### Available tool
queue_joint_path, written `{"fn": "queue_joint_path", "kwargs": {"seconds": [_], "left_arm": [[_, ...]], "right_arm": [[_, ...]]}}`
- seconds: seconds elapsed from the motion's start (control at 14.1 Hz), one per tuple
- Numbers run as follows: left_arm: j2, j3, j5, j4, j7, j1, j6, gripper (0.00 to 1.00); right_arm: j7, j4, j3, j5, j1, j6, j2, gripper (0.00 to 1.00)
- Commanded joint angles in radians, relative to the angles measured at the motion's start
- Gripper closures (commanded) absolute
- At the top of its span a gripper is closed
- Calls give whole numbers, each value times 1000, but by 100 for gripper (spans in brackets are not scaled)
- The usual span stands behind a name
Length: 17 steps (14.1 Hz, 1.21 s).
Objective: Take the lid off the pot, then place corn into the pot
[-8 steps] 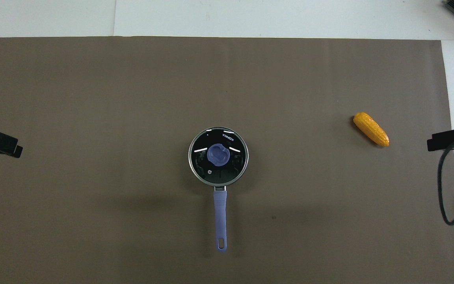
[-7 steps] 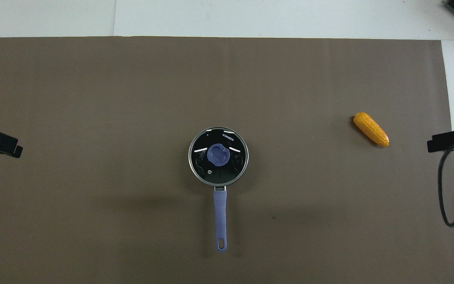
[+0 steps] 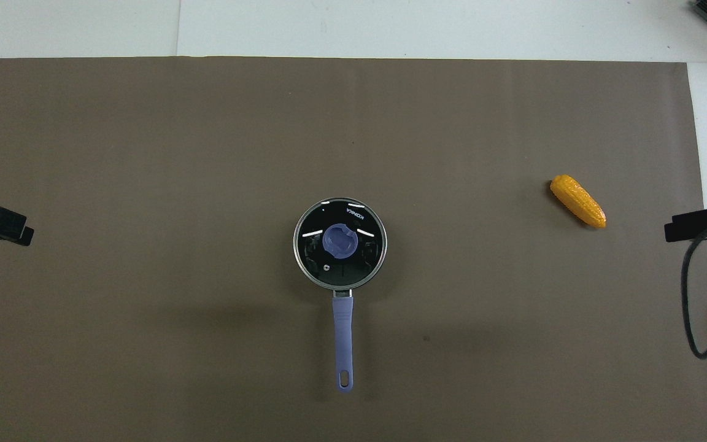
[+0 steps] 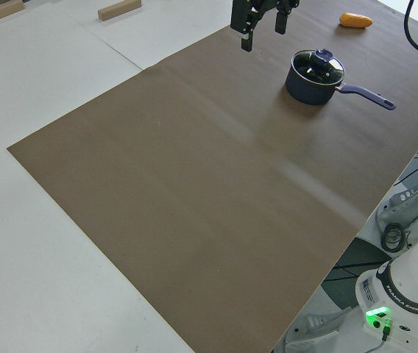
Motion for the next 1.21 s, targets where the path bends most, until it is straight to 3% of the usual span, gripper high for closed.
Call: {"fn": "queue_joint_path", "kwargs": {"seconds": [0.0,0.57,1.14], "left_arm": [[0,-5,4,16,6,12,-20,0],[-3,-22,4,10,11,-9,-17,0],[18,-22,15,-31,-70,-153,42,0]], "right_arm": [[-26,-26,4,3,-6,-12,-26,0],[-26,-26,4,3,-7,-10,-26,0],[-28,-27,4,3,-7,-12,-26,0]]}}
